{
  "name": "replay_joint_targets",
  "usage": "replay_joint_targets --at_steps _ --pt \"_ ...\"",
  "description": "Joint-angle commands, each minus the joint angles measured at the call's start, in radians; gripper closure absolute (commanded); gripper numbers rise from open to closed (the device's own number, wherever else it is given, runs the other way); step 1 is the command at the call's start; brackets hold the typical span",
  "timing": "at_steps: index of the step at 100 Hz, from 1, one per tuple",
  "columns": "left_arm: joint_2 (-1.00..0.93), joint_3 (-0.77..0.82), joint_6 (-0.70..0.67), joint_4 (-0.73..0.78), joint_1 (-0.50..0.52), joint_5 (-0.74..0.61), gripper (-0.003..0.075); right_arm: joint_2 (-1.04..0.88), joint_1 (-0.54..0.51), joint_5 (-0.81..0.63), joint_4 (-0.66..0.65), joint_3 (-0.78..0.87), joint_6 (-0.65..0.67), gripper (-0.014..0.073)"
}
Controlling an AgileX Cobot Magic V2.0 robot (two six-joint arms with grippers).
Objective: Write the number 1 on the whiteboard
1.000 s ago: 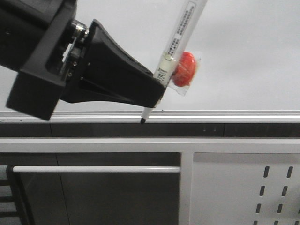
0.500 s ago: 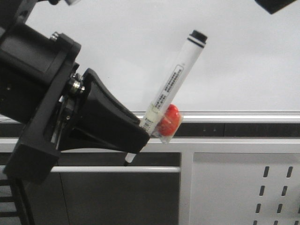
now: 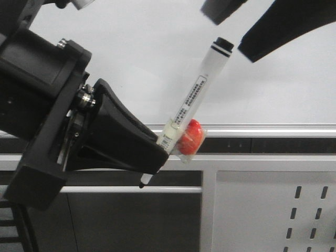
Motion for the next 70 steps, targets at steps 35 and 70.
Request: replay_joint_targets --at_steps 35,70 --pt "-0.021 -0.022 -0.002 -0.022 -0.007 -0.020 0.0738 0.019 0.002 -0.004 0.077 -0.029 -0.033 0.0253" --pt "-0.021 -0.022 -0.002 -0.022 -0.007 -0.020 0.0738 0.019 0.002 -0.004 0.112 -0.029 -0.033 0.0309"
